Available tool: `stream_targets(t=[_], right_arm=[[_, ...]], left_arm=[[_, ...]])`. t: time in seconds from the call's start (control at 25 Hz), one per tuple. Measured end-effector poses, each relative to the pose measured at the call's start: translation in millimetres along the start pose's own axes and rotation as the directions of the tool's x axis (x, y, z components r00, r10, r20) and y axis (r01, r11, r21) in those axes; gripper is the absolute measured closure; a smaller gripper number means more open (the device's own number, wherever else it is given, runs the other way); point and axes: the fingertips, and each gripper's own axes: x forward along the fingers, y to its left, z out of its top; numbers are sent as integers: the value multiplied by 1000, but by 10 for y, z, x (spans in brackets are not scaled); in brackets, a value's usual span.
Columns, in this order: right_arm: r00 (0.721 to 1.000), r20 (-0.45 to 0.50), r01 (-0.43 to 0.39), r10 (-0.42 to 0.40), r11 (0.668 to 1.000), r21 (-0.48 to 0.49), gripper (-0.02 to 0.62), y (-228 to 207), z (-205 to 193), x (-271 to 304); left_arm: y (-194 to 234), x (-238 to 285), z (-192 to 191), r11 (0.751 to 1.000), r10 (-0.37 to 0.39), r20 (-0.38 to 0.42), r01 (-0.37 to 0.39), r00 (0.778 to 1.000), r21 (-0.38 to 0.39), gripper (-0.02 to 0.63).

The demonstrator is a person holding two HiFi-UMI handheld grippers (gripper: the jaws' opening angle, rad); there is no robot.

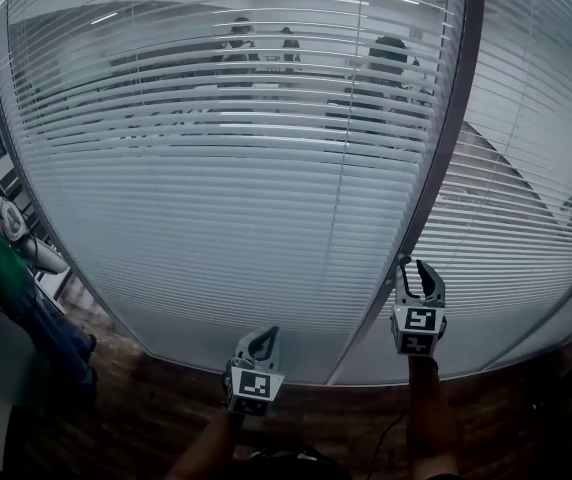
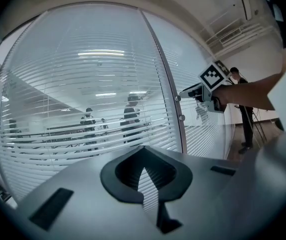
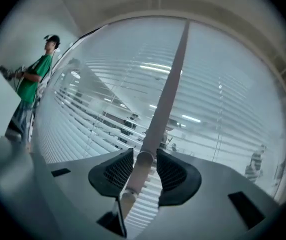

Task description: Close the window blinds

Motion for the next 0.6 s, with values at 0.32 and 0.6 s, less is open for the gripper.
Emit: stream_targets(t=[0.32,0.6], right_arm=[[1000,-5,-7,10,914,407,451,-19,-181,136],[996,-54,88,-75,950,301,453,-74,-146,179]], left_arm=[[75,35,-24,993,-15,83,25,996,-115,611],[95,-14,-55,991,-17,43,23,999,-135,611]])
